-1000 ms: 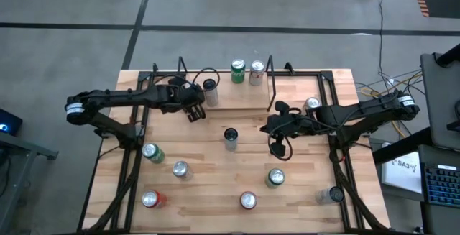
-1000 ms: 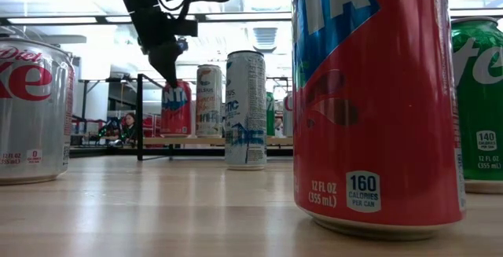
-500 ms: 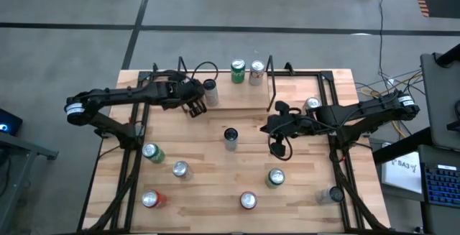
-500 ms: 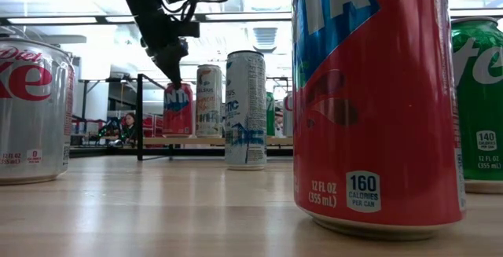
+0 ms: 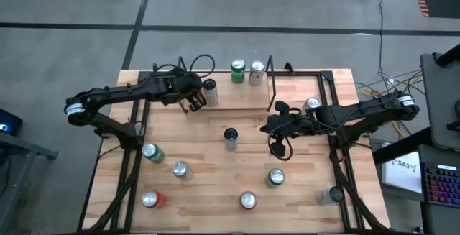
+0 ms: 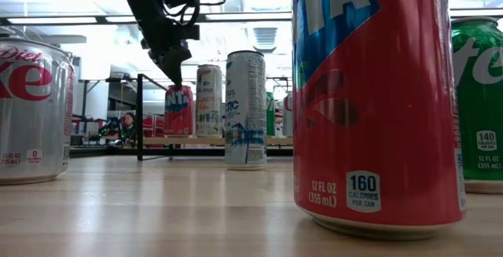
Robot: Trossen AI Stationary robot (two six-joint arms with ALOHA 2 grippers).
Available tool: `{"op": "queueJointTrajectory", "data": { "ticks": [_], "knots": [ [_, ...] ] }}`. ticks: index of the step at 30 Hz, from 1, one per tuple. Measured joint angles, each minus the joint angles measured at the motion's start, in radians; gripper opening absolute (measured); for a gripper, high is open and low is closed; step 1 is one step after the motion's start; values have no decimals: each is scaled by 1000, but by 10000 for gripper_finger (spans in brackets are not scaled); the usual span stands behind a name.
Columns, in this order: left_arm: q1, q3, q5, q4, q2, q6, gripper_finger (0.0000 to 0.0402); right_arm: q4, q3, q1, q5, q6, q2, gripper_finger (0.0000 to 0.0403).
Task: Sort soda cans
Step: Put the top red soda can on the shelf
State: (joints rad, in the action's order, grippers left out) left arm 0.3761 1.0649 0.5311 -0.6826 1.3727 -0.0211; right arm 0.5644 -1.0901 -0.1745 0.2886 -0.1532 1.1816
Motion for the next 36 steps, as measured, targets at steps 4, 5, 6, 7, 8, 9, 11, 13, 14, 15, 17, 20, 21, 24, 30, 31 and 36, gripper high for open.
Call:
{"op": "queueJointTrajectory", "data": {
  "ticks": [4,5,6,7,8,9,11,13,14,15,17,20,21,24,30,31,36],
  "knots": [
    [6,0,-3,14,0,-13,0,0,0,0,0,0,0,9],
    [7,0,-3,16,0,-17,0,0,0,0,0,0,0,9],
    [8,0,-3,20,0,-21,0,0,0,0,0,0,0,9],
    [10,0,-3,21,0,-22,0,0,0,0,0,0,0,9],
    [13,0,-4,21,0,-23,0,0,0,0,0,0,0,9],
    [17,0,-4,21,0,-23,0,0,0,0,0,0,0,9],
    [26,0,-5,21,0,-29,0,0,0,0,0,0,0,9],
    [37,0,-11,24,0,-41,0,0,0,0,0,0,0,9],
    [42,0,-21,30,0,-47,0,0,0,0,0,0,0,9],
    [47,0,-26,35,0,-51,0,0,0,0,0,0,0,9],
    [56,0,-28,46,0,-57,0,0,0,0,0,0,0,9],
    [67,0,-28,57,0,-69,0,0,0,0,0,0,0,9],
    [68,0,-28,60,0,-71,0,0,0,0,0,0,0,9],
    [73,0,-27,64,0,-77,0,0,0,0,0,0,0,9],
    [76,0,-60,79,0,-80,0,0,0,0,0,7,0,9],
    [76,0,-76,80,0,-80,0,0,0,0,0,7,0,9],
    [76,0,-104,71,-2,-81,0,0,0,0,1,8,0,9]
  ]
}}
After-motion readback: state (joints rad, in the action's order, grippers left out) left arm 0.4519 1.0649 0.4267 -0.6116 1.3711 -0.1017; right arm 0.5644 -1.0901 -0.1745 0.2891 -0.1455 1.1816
